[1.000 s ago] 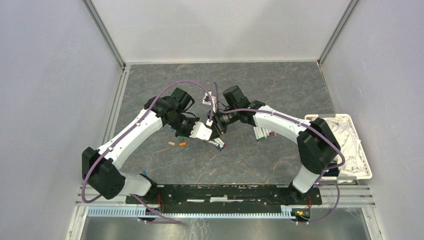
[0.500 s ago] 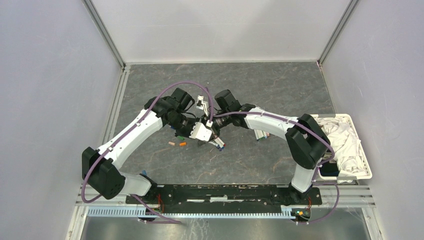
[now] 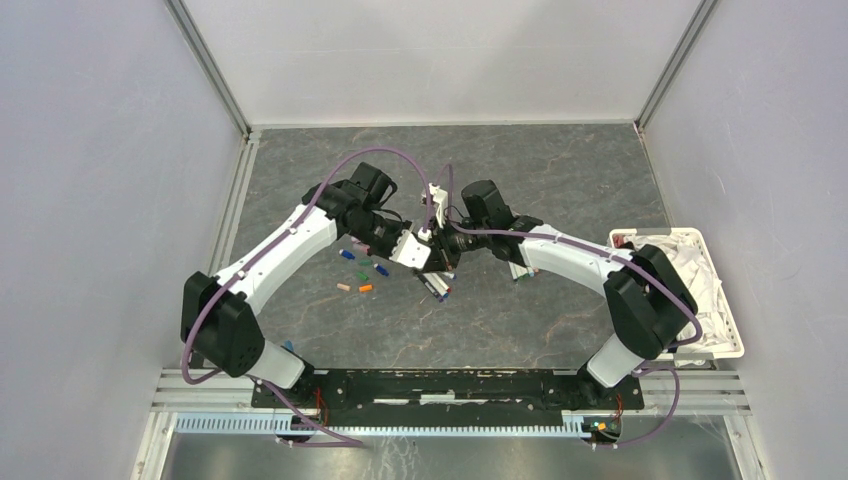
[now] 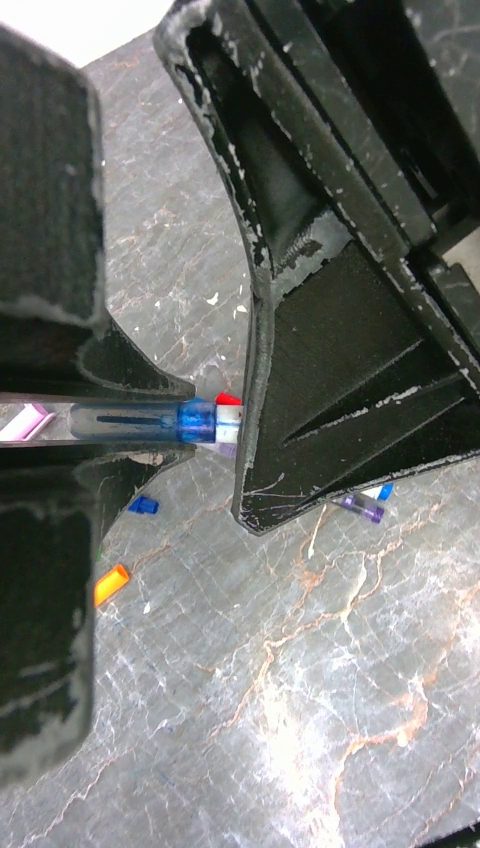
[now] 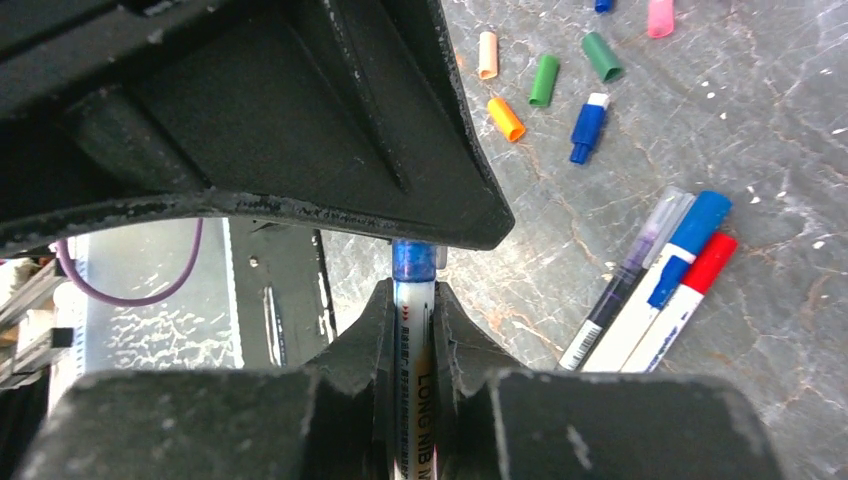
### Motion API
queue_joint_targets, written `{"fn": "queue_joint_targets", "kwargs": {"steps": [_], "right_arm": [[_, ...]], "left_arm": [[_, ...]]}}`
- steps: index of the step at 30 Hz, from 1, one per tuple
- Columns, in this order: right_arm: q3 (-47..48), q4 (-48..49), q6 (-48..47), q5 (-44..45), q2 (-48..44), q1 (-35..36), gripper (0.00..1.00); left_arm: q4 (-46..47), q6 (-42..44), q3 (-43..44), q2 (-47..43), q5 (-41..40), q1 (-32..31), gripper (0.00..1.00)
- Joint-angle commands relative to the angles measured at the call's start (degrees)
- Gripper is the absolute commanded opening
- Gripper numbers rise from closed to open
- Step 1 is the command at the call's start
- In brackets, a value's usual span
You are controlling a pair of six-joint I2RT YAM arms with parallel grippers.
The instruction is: Open the pen caps
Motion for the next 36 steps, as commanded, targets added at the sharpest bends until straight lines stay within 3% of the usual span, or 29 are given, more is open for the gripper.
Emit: {"fn": "queue_joint_targets", "kwargs": {"steps": [1, 17, 29, 36], "right_arm": [[-4.23, -17.73, -4.38, -0.75, -3.49, -3.48, 0.00], [-12.50, -20.16, -4.38, 4.13, -11.66, -5.05, 0.00], [-18.12, -25.57, -4.02, 10.13, -22.04, -5.39, 0.00], [-20.18, -26.95, -3.21, 12.49, -25.72, -5.76, 0.00]], "left_arm": [[-1.94, 1.12, -0.32, 0.24, -20.32, 9.59, 0.02], [0.06, 10.13, 2.29, 0.93, -27.14, 21.78, 0.02], [-5.75, 17.39, 0.59, -2.58, -37.05, 23.35, 0.02], [-7.08, 19.50, 1.69, -4.35, -36.97, 23.16, 0.02]]}}
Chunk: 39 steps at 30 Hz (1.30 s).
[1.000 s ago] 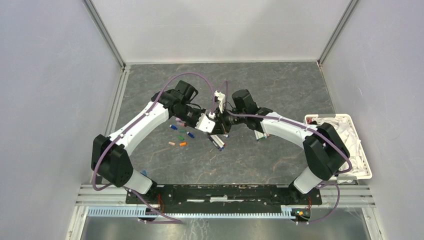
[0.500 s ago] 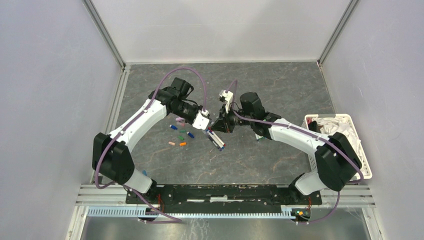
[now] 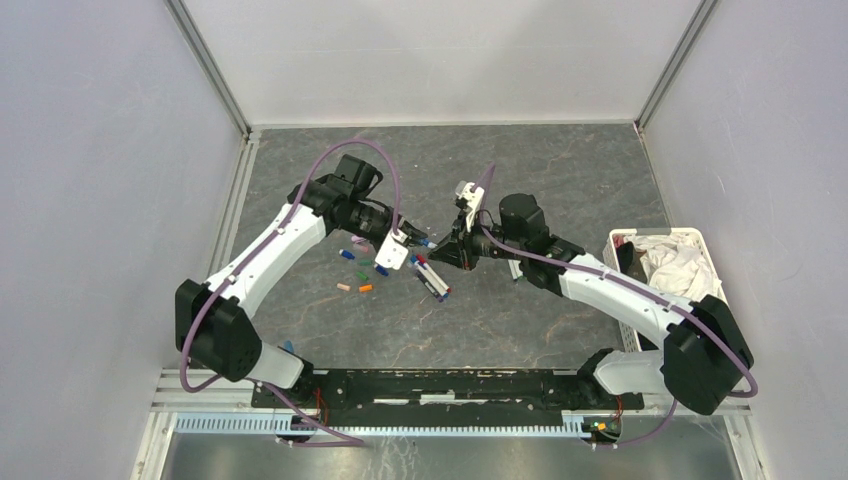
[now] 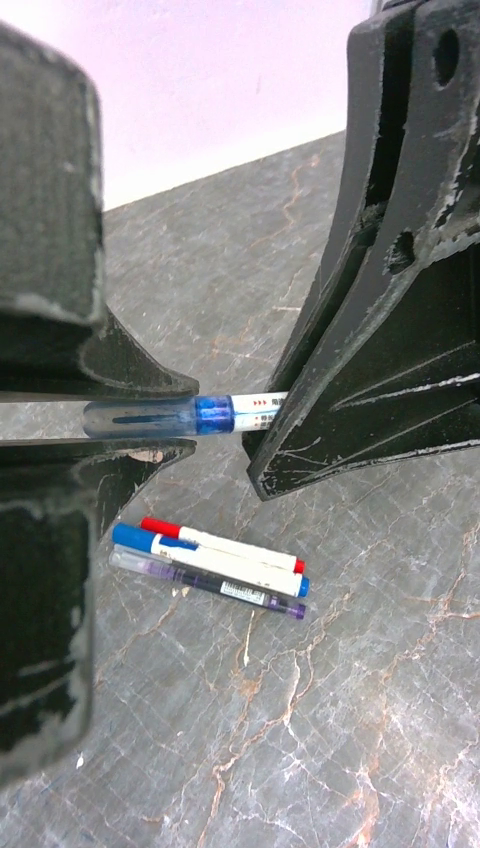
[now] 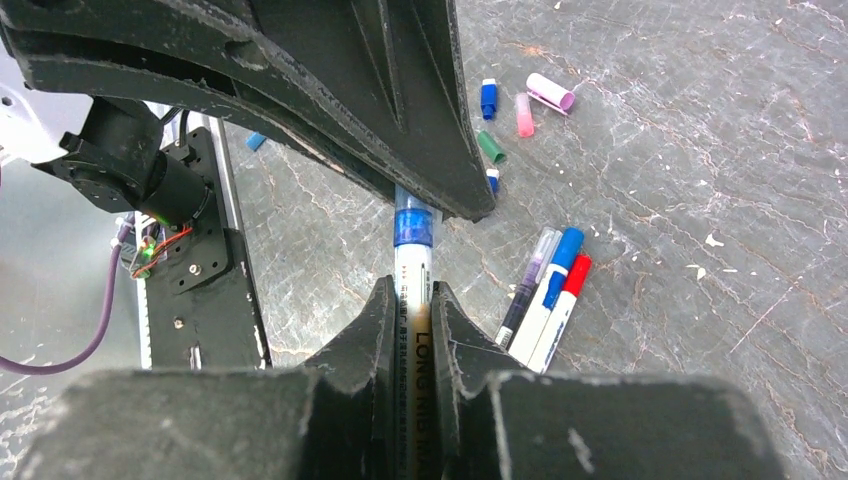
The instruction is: Open the pen caps
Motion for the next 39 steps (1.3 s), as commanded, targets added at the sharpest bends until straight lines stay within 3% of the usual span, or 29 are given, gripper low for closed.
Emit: {"fn": "queue_joint_targets", "kwargs": {"steps": [1, 7, 10, 13, 15, 17, 20, 21, 22, 24, 25, 33, 39], "right_arm": [[-7.10, -35.92, -0.99, -1.24, -6.62, -5.10, 0.00], [-1.73, -30.76, 1.66, -2.76, -4.44, -4.75, 0.00], [3.20, -29.29, 2.89, -1.43, -1.01, -4.49, 0.15], [6.79, -26.24, 3.82, -2.70, 1.05, -3.99, 0.18], [7.92, -24.51, 4.45, -5.26, 1.84, -4.00, 0.14], [8.15, -24.05, 4.63, -7.28, 2.42, -4.03, 0.00], [6.95, -22.20, 5.46, -10.16, 2.24, -3.97, 0.00], [6.30, -20.88, 6.11, -11.53, 2.03, -4.02, 0.00], [5.79, -19.64, 6.78, -12.83, 1.97, -3.94, 0.00], [5.29, -17.84, 8.83, -14.63, 2.42, -4.08, 0.00], [5.32, -17.23, 9.70, -16.01, 3.12, -4.13, 0.00], [7.10, -13.25, 15.54, -24.63, 8.68, -4.10, 0.00], [9.55, -13.04, 17.21, -25.30, 11.12, -3.97, 0.00]], "left_arm": [[-10.85, 2.01, 2.03, -2.83, -51.98, 17.70, 0.02], [-23.33, -7.70, 6.15, -2.55, -38.81, 13.67, 0.02], [-23.91, -12.63, 2.17, -5.29, -35.31, 8.00, 0.02], [-24.33, -17.24, -0.68, -6.80, -32.04, 4.82, 0.02], [-24.31, -20.32, -0.30, -6.01, -30.17, 4.44, 0.02], [-24.82, -22.40, 0.66, -4.87, -29.10, 4.43, 0.02], [-23.02, -24.76, 0.75, -4.57, -27.79, 4.48, 0.02], [-21.79, -25.77, 0.72, -4.78, -27.14, 4.43, 0.09], [-20.63, -26.81, 0.65, -5.04, -26.63, 4.36, 0.27], [-18.04, -28.58, 0.24, -6.10, -25.49, 4.26, 0.95], [-16.60, -28.90, -0.04, -7.01, -25.23, 4.22, 0.99], [-10.77, -25.57, -3.11, -14.42, -24.09, 3.09, 1.00], [-11.37, -27.64, -2.47, -13.04, -21.96, -2.33, 1.00]]}}
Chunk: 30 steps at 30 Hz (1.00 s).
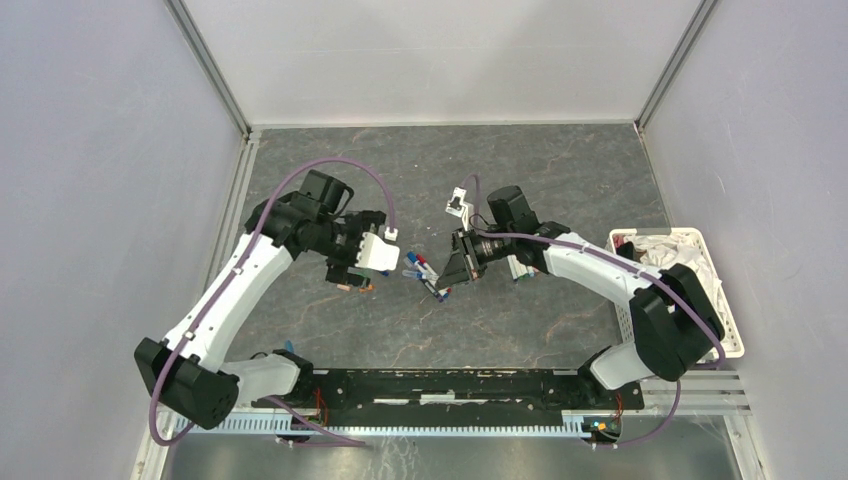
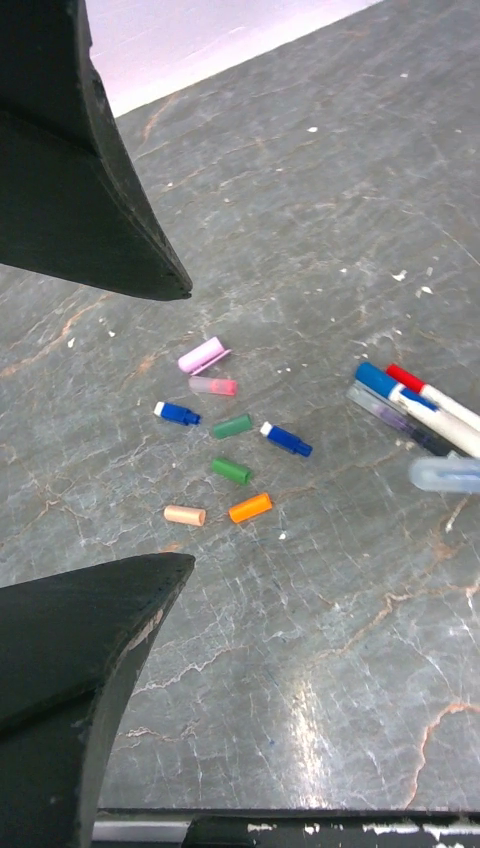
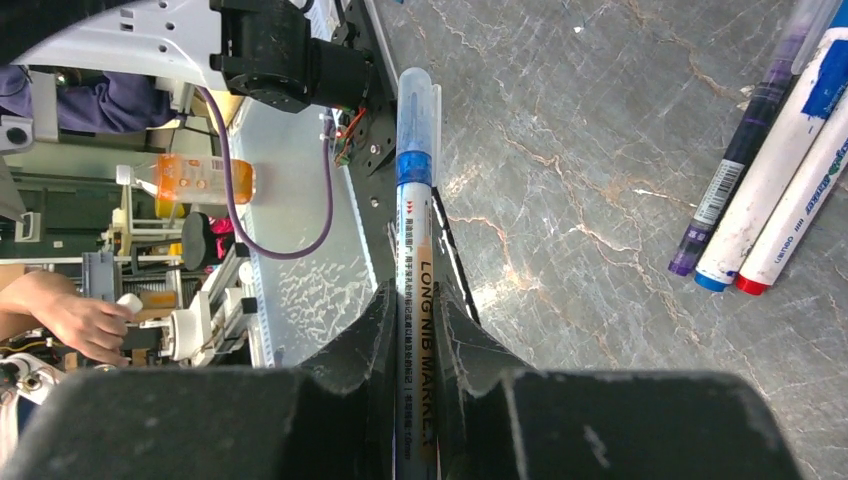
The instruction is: Open the pen caps
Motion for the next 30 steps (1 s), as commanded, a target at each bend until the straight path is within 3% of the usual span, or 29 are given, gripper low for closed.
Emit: {"fn": "queue_joint_targets", "kwargs": {"steps": [1, 5, 18, 30], "right_arm": [[4.02, 2.61, 2.00, -2.52, 0.96, 0.29, 0.00], [4.96, 3.03, 2.32, -2.45, 1.41, 1.00, 0.00], [5.31, 11.28, 8.71, -4.61, 4.24, 2.94, 0.00], [1.10, 22.57, 17.68, -5.43, 4.14, 3.10, 0.00]], "left_arm": [[0.70, -4.51, 0.76, 2.18, 2.43, -4.92, 1.00], [-0.22, -8.50, 2.17, 5.29, 4.01, -8.92, 0.89], [6.01, -12.26, 0.25, 6.11, 2.14, -13.69, 0.73], [8.64, -13.25, -0.67, 6.19, 2.00, -13.98, 0.34]]}}
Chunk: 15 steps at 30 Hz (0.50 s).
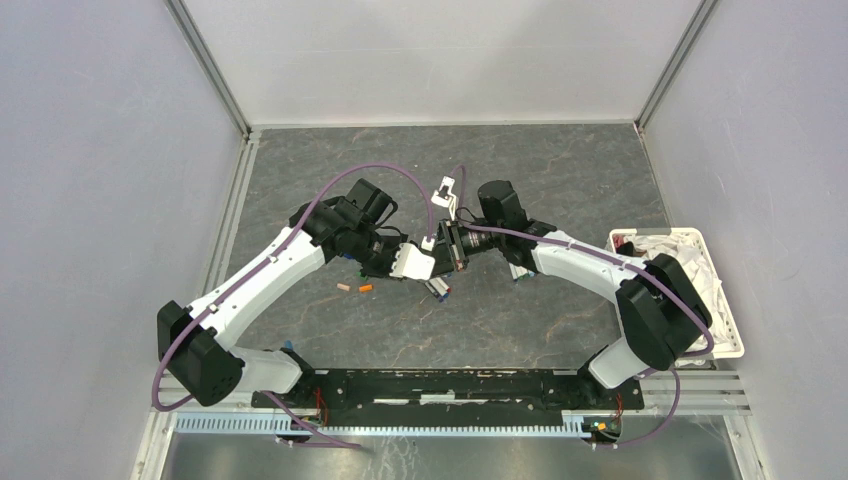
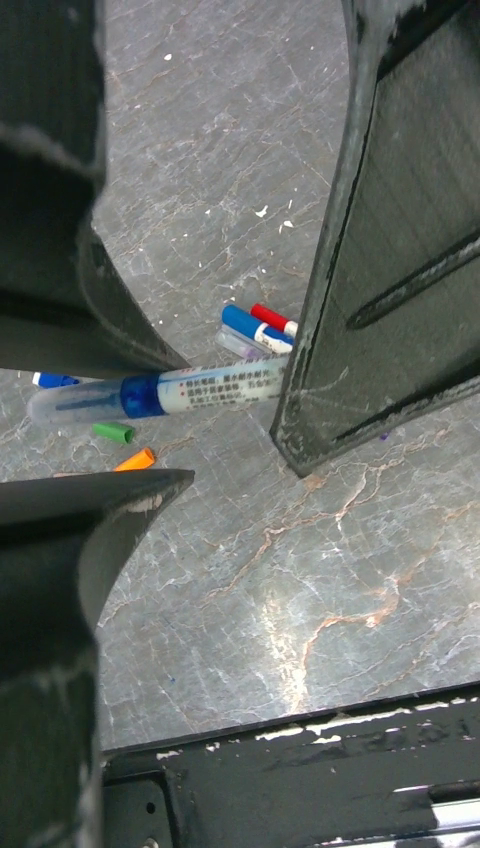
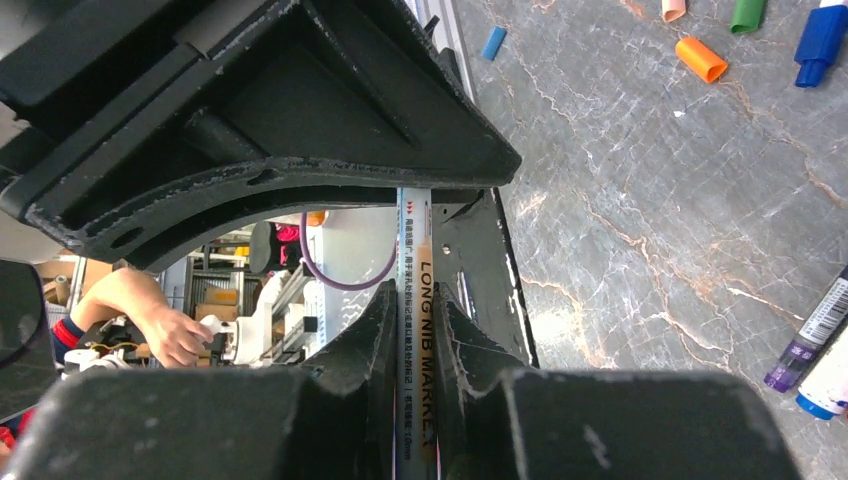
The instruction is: Open the pen caps
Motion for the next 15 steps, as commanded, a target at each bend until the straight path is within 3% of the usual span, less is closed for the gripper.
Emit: {"fn": "queue_joint_targets", "kwargs": {"steps": [1, 9, 11, 14, 15], "right_arm": [[-1.34, 7.41, 4.47, -1.16, -0.17, 0.35, 0.00], [-2.55, 9.20, 6.14, -0.69, 0.01, 0.40, 0.00], [-2.77, 9.26, 6.17, -0.52, 0.00, 0.45, 0.00], [-3.24, 9.04, 5.94, -0.24, 0.01, 0.45, 0.00], [-3.05, 8.32, 5.50, 0.55, 0.04, 0.42, 0.06]], "left_arm": [[2.78, -3.53, 0.10, -0.70, 0.62, -0.28, 0.31], [2.83, -3.57, 0.45, -0.80, 0.48, -0.23, 0.14], [2.14, -2.92, 0.53, -0.71, 0.23, -0.27, 0.04], [1.14, -1.76, 0.38, -0.95, -0.39, -0.25, 0.02], [0.77, -1.47, 0.41, -0.97, -0.56, -0.27, 0.02]]}}
